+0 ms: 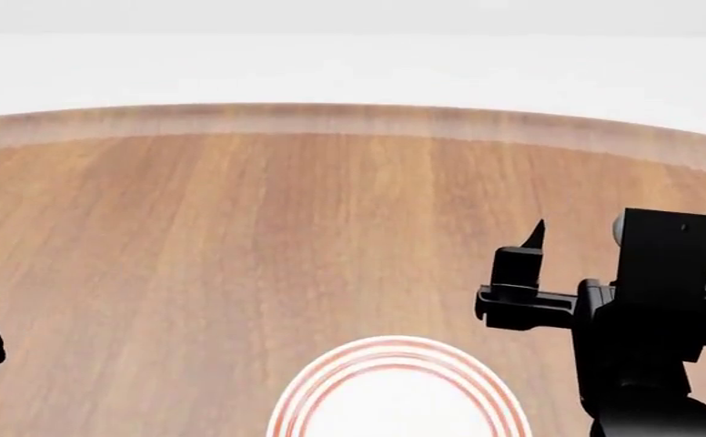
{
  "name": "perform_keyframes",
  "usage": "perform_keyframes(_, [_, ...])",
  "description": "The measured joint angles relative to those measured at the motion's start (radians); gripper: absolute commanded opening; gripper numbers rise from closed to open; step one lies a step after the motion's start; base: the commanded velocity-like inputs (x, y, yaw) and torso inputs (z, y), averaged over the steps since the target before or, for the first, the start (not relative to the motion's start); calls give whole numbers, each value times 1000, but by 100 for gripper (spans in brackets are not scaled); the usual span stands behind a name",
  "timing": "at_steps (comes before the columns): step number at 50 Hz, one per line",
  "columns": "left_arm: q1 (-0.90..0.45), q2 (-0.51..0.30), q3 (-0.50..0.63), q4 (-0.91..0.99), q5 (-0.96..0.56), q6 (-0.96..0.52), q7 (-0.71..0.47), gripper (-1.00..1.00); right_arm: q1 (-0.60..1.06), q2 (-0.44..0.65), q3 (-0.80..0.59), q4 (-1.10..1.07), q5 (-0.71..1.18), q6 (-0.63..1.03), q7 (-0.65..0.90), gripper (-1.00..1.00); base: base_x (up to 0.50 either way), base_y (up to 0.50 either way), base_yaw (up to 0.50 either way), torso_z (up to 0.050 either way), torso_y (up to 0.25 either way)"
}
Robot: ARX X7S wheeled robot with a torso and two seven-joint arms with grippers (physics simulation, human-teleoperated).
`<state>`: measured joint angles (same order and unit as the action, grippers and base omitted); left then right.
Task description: Pick up the red mug and put it on the plate
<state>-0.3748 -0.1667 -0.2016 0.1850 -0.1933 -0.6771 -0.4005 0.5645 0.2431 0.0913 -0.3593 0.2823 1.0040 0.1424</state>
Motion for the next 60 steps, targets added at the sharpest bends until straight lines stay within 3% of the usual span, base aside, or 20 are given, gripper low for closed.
perform_keyframes(22, [26, 1, -36, -92, -15, 15, -27, 100, -2, 0, -12, 25, 5, -15, 4, 100, 0, 0, 0, 0, 0])
perform_keyframes(60, [-49, 5, -49, -274, -93, -139, -34, 100, -8, 3, -27, 56, 16, -36, 12, 100, 0, 0, 0, 0, 0])
